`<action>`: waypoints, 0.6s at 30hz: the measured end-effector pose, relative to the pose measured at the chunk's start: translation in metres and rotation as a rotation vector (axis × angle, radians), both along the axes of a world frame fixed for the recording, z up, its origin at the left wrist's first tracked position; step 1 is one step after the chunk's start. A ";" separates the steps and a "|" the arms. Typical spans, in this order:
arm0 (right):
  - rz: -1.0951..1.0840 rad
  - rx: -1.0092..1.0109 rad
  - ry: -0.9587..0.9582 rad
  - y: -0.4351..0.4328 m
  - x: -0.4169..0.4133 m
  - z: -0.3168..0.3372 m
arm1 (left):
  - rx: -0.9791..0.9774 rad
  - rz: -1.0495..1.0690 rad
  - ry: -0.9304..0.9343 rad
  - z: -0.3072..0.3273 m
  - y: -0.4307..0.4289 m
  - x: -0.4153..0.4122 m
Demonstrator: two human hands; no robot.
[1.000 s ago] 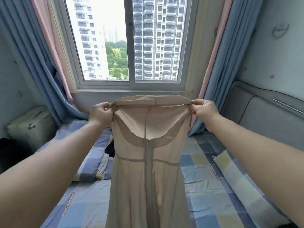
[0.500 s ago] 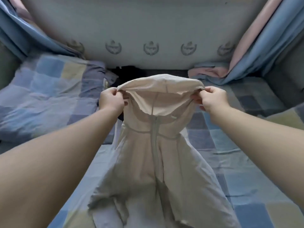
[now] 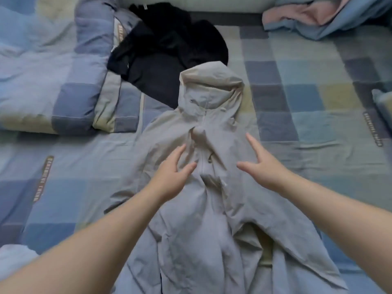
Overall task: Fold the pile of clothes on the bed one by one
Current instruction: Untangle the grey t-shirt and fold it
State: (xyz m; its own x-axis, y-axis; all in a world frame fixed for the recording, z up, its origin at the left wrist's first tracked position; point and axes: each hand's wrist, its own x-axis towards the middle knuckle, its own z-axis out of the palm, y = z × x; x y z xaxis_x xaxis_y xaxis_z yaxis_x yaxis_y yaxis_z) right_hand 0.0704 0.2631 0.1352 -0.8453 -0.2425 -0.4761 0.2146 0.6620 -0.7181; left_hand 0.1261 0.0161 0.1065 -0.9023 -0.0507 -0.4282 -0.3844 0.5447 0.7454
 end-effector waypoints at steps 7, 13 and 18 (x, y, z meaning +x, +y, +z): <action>0.182 0.171 -0.121 0.047 0.164 -0.054 | -0.208 -0.184 -0.189 -0.059 0.040 0.179; 0.388 0.424 -0.125 0.094 0.289 -0.106 | -0.401 -0.397 -0.351 -0.095 0.065 0.319; 0.532 0.629 -0.185 0.111 0.341 -0.149 | -0.597 -0.503 -0.343 -0.132 0.085 0.376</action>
